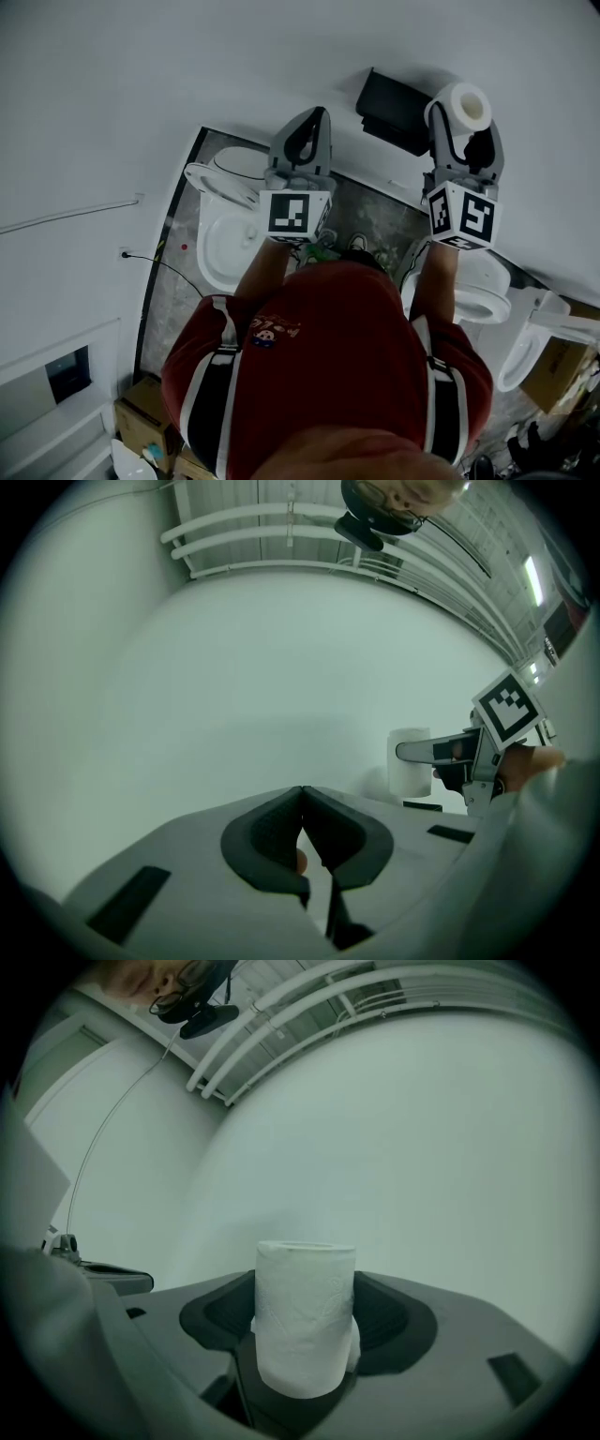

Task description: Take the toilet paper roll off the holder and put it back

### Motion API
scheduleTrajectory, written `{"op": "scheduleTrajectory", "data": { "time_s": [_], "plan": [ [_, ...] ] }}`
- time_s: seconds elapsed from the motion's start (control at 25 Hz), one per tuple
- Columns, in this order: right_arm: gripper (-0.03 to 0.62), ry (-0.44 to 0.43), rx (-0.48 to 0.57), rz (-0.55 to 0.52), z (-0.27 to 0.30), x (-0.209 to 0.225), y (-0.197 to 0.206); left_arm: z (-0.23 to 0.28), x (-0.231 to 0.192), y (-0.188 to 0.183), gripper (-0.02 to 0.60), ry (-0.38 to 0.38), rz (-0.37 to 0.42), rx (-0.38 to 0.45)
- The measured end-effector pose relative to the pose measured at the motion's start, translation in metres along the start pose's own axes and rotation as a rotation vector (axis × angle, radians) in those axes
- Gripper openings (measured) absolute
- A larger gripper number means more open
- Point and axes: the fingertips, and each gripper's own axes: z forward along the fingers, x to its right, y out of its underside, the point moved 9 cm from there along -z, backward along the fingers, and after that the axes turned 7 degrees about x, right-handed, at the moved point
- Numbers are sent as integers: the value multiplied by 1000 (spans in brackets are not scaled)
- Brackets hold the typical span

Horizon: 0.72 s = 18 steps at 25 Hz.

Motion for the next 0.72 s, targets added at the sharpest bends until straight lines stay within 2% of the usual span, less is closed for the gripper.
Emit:
{"op": "scheduleTrajectory", "data": {
  "time_s": [0.32,0.72],
  "plan": [
    [322,-86,-91,18,23,-15,20,2,-12,8,18,-44,-12,-12],
    [324,-108,-213,-92,36,-21,30,5,-16,23,18,-43,-31,-32]
  ]
}}
